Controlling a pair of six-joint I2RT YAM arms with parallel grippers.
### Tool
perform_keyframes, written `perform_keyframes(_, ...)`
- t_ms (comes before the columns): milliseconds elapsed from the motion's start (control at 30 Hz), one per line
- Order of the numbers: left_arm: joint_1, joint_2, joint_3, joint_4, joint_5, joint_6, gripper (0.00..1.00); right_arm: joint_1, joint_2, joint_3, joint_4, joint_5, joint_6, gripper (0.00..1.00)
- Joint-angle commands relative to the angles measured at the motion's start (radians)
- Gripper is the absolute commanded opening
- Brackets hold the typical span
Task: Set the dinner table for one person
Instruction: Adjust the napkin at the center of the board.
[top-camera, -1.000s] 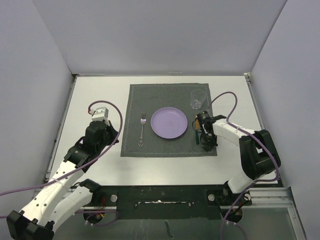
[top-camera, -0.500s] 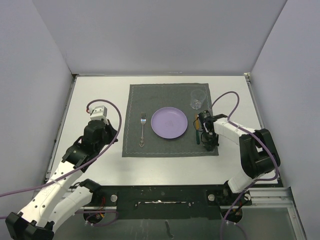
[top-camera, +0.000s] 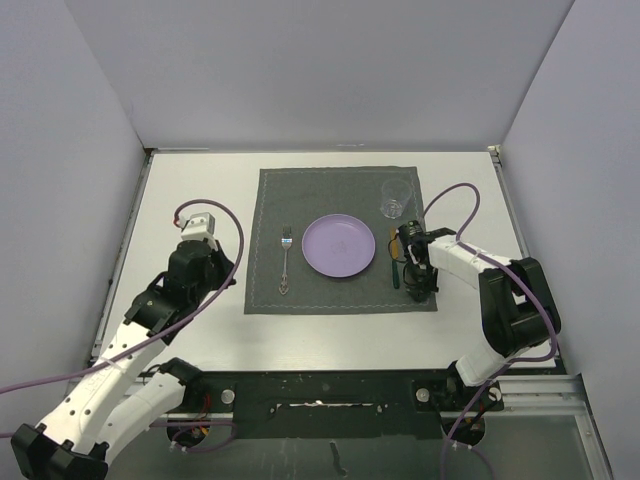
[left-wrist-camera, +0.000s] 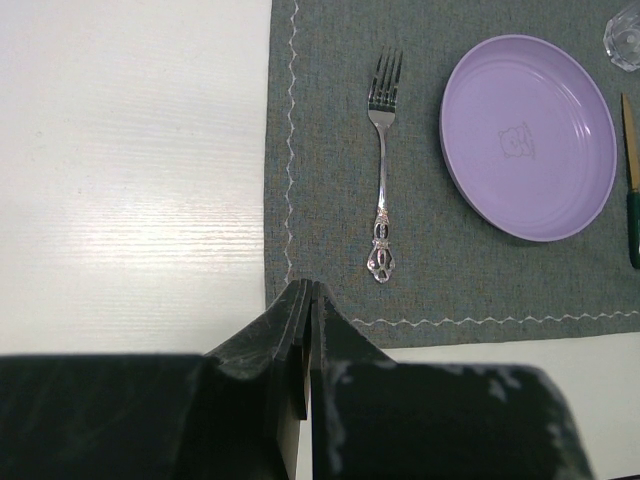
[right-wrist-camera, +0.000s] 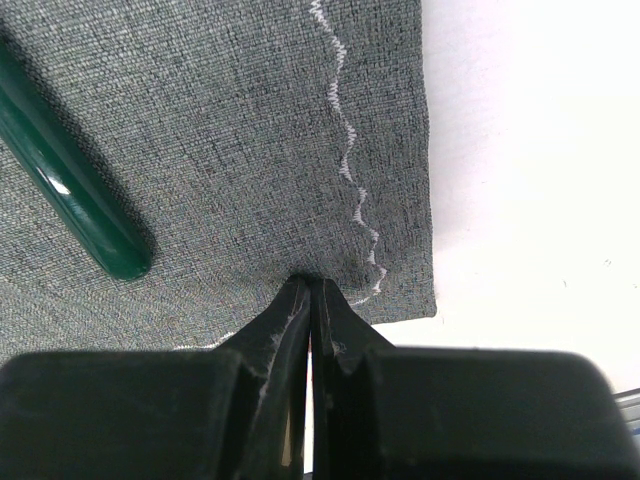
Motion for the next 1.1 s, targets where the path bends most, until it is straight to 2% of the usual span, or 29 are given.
perform_keyframes(0,0.006,0.017,0.026,0.028,0.024,-0.021,0.00,-0.002,0.002,-0.015,0.011,-0.021,0.018,0.00)
perform_keyframes(267,0.006,0.058,-0.022,0.022,0.058,-0.109,0.00,-0.003,0.001,-0.021,0.015,-0.034,0.024,0.00)
perform_keyframes(600,0.008,0.314,-0.043,-0.039,0.094,-0.223,0.00,-0.003,-0.005,-0.028,0.021,-0.045,0.024,0.00)
perform_keyframes(767,0.006,0.289,-0.119,0.041,0.116,-0.270,0.00,-0.003,-0.003,-0.030,0.021,-0.046,0.021,0.00)
perform_keyframes(1067,0.006,0.363,-0.111,-0.005,0.077,-0.328,0.00,-0.003,-0.005,-0.036,0.029,-0.052,0.021,0.00)
